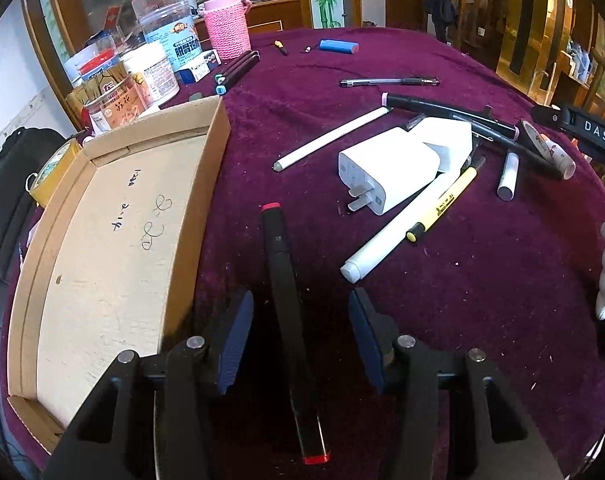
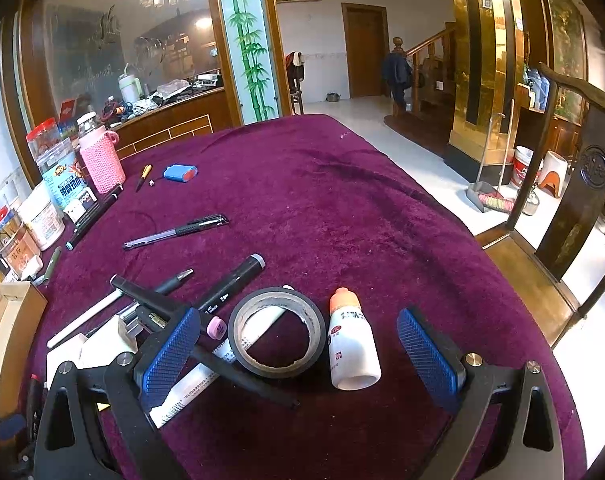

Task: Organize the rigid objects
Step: 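Lift the black marker with the left tool while the right tool approaches the pink-capped marker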

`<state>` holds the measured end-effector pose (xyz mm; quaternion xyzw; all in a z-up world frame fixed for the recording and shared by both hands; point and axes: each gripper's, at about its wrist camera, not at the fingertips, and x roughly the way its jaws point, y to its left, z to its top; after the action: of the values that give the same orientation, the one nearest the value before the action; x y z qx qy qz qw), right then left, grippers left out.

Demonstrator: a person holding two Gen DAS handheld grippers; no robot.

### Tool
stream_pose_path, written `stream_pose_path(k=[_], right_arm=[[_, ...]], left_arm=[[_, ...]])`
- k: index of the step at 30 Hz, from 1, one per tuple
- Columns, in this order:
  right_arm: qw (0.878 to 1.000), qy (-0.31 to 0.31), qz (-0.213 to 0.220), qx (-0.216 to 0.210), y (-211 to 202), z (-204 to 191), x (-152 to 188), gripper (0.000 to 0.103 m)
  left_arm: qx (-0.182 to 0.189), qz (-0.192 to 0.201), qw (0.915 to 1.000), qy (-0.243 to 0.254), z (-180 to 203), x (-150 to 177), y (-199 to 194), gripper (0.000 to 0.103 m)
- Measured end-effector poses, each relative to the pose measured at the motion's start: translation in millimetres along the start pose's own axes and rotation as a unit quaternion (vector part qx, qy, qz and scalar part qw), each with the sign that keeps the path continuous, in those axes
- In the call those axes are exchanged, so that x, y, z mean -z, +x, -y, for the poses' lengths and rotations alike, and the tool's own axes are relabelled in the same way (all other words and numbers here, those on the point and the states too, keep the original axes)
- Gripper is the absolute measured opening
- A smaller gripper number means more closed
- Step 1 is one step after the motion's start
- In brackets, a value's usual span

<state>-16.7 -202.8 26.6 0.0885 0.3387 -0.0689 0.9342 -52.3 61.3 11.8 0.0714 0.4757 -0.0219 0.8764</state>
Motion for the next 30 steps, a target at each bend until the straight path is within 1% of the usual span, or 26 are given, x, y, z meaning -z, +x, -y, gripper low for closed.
stream_pose_path(k=[12,15,16,17,18,19,20,23,27,28,30], right_arm=[[1.000,-0.001,-0.004,-0.001,1.8,-0.9,2.6,0.100],[1.000,-0.001,-0.004,-0.001,1.8,-0.7,1.5,0.100],[1.000,-0.001,-0.004,-0.001,1.8,-0.7,1.8,0.100],[1.000,-0.001,-0.005,-0.001,2.0,-1.0,2.2,0.100],[1.000,-0.001,-0.005,-0.001,1.9,-1.0,3.5,0.100],[1.000,-0.001,-0.005,-0.001,2.0,-1.0,2.5,0.100],[1.000,-0.001,-0.005,-0.001,1.9,-1.1,3.4,0.100],[1.000,-0.001,-0.005,-0.002,1.9,-0.8,1.7,0.100],[1.000,-0.001,-0.007,-0.001,2.7,-1.3,2.7,0.100],[1.000,-0.001,-0.008,-0.002,3.0,-1.6,3.7,0.100],[1.000,0.000,-0.010,-0.002,3.1,-2.2,5.1,0.100]], left_arm=[[0.006,0.001,1.0000,-0.006,-0.8,0.4,-0.4,0.049],[0.021,0.000,0.9998,-0.003,-3.1,0.7,-1.3,0.048],[0.033,0.000,0.9995,-0.004,-5.9,0.7,-2.9,0.045],[0.039,0.001,0.9992,-0.007,-9.2,1.0,-3.9,0.040],[0.045,0.001,0.9989,-0.010,-13.6,1.4,-5.1,0.037],[0.049,0.000,0.9987,-0.012,-16.2,1.5,-5.6,0.032],[0.053,-0.001,0.9984,-0.017,-19.7,1.2,-6.1,0.030],[0.061,-0.005,0.9978,-0.025,-22.9,0.0,-6.1,0.029],[0.052,-0.002,0.9985,-0.017,-17.8,1.5,-6.9,0.028],[0.061,0.002,0.9979,-0.020,-18.6,2.2,-9.2,0.027],[0.110,0.011,0.9933,-0.031,-22.3,3.1,-15.8,0.023]])
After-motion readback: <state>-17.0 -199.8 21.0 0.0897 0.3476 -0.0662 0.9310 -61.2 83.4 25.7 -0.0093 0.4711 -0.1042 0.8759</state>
